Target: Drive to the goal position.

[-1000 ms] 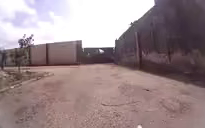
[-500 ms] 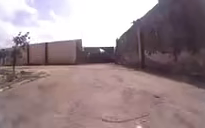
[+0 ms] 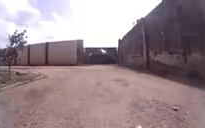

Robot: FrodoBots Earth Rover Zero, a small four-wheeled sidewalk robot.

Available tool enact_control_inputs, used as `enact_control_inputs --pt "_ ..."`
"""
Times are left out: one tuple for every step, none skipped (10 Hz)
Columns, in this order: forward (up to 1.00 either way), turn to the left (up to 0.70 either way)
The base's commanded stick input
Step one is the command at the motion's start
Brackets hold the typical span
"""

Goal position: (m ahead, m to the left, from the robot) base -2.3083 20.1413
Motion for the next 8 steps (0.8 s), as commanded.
enact_control_inputs --pt "0.85 0.00" --pt "0.85 0.00" --pt "0.85 0.00" --pt "0.85 0.00" --pt "0.85 0.00" --pt "0.85 0.00" --pt "0.85 0.00" --pt "0.85 0.00"
